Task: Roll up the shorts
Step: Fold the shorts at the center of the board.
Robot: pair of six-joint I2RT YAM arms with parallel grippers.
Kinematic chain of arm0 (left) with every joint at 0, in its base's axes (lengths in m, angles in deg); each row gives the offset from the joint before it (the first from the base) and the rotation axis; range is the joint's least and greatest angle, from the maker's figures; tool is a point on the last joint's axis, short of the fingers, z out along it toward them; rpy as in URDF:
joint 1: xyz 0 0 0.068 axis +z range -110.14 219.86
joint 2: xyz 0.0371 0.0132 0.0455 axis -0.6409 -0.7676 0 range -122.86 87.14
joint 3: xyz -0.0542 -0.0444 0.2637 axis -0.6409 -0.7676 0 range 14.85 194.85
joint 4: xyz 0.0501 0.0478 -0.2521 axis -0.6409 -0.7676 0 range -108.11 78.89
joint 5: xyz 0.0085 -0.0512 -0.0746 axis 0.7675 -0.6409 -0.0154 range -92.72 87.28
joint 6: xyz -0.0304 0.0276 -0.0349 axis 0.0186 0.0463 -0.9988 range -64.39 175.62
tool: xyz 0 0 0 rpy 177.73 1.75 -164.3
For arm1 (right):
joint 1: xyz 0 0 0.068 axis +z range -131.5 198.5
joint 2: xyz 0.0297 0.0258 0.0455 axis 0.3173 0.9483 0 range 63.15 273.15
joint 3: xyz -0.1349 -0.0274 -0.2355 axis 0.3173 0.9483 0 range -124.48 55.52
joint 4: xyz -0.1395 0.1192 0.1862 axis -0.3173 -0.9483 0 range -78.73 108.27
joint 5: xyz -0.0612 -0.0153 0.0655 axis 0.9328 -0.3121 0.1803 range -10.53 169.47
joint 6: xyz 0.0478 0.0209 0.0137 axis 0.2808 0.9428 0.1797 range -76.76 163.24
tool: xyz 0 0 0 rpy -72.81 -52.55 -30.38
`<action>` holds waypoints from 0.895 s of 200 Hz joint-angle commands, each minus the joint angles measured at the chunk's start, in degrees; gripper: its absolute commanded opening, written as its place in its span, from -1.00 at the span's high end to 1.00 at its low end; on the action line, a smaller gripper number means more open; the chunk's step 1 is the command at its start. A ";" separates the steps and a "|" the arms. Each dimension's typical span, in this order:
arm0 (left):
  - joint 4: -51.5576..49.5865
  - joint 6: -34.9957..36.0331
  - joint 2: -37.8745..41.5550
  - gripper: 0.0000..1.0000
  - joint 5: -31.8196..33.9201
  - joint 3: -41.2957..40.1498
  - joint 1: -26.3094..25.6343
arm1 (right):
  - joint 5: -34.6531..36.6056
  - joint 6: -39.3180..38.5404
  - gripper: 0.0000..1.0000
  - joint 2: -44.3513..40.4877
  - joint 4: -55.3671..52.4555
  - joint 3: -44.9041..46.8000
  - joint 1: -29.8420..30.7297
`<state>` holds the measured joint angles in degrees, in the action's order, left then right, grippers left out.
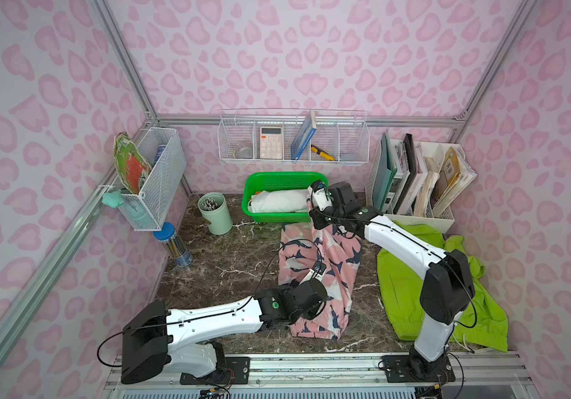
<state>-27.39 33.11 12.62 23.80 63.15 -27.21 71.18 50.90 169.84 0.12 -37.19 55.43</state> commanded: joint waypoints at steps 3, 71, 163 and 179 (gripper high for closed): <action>-2.51 -3.68 1.45 1.00 6.66 -1.33 0.09 | -0.68 -0.81 1.00 3.13 -2.74 -2.83 1.95; -7.99 -11.98 1.89 1.00 11.88 -4.15 0.07 | -5.46 1.20 1.00 9.68 -1.49 -4.41 3.68; -15.18 -24.80 1.13 0.98 17.27 -7.23 0.02 | -10.42 3.63 0.80 16.94 -0.66 -9.40 3.59; -16.26 -25.72 1.31 0.74 18.59 -7.23 0.01 | -11.25 4.07 0.42 17.57 -0.48 -9.75 3.44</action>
<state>-39.87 11.30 13.71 38.45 55.96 -27.21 62.02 53.85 186.82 -1.52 -46.11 59.01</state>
